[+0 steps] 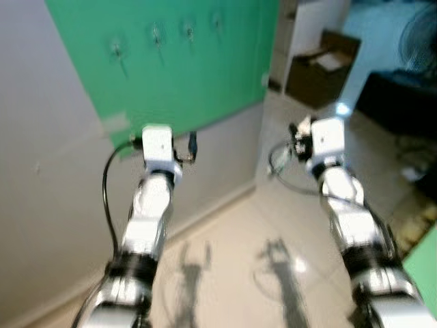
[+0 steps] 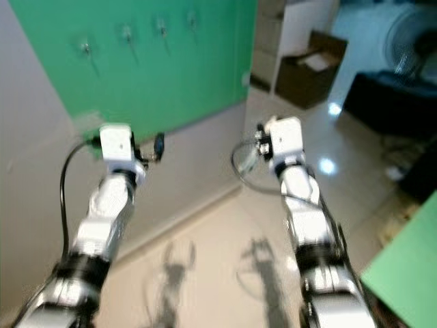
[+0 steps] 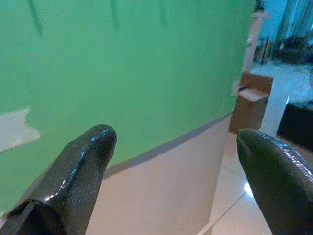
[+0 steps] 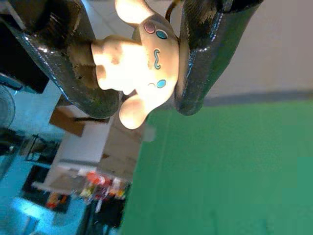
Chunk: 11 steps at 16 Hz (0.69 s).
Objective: Hang keys on a hook
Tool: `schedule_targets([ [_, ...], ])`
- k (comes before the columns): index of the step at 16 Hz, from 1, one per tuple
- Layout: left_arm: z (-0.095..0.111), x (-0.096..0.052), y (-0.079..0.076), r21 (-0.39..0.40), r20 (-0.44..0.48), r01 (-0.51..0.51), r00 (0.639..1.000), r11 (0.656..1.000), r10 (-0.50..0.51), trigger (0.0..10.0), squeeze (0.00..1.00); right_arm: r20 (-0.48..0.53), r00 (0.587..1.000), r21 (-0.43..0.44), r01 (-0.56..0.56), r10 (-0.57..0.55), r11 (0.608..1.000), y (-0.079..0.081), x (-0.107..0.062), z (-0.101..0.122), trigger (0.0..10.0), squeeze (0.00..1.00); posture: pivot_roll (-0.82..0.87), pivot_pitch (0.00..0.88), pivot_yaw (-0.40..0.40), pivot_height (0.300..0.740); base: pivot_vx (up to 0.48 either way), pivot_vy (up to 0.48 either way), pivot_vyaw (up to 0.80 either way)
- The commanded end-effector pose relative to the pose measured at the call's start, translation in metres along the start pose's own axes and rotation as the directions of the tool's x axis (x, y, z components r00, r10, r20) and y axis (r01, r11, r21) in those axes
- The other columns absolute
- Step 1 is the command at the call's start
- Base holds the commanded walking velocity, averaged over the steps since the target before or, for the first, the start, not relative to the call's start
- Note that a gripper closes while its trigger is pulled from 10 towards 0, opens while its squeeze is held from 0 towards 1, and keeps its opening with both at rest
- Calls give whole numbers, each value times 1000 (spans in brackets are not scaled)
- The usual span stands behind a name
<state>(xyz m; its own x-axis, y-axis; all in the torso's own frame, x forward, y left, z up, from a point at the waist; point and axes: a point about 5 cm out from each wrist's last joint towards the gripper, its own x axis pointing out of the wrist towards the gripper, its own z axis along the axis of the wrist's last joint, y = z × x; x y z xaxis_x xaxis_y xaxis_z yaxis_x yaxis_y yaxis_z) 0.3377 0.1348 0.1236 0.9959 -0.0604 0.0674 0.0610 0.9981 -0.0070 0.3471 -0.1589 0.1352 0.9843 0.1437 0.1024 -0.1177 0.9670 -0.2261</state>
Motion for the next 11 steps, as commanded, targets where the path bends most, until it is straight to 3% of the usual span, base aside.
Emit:
schedule_targets([
  [1, 1, 0, -1, 3, -8, -7, 1000, 1000, 7, 10000, 0, -5, 1000, -9, -5, 5, 1000, 0, 0, 0, 10000, 0, -114, 0, 54, 740, 307, -364, 506],
  [5, -2, -1, -5, 8, -32, 8, 999, 1000, -8, 10000, 0, -20, 1000, -7, -17, 16, 1000, 3, -2, -3, 10000, 0, -109, 0, 55, 740, 304, -367, 506],
  [6, -3, -2, -10, 62, -42, 48, 998, 997, -45, 10000, 0, -25, 999, -6, -25, 25, 1000, 4, -1, -4, 10000, 0, -106, 0, 56, 740, 0, -480, 506],
  [9, -1, -10, -19, 69, -62, 207, 977, 976, -203, 10000, 0, -34, 998, -17, -45, 44, 999, 3, 2, -3, 10000, 0, -98, 0, 55, 740, 0, 0, 510],
  [10, 4, -13, -16, 48, -85, 300, 952, 953, -295, 10000, 0, -37, 998, -25, -44, 43, 999, 0, 3, -3, 10000, 0, -94, 0, 57, 740, 0, 0, 513],
  [11, 18, -17, -1, 45, -108, 395, 915, 918, -388, 10000, 0, -51, 998, -29, -49, 47, 998, -4, 5, -6, 10000, 0, -77, 0, 53, 740, 0, 0, 513],
])
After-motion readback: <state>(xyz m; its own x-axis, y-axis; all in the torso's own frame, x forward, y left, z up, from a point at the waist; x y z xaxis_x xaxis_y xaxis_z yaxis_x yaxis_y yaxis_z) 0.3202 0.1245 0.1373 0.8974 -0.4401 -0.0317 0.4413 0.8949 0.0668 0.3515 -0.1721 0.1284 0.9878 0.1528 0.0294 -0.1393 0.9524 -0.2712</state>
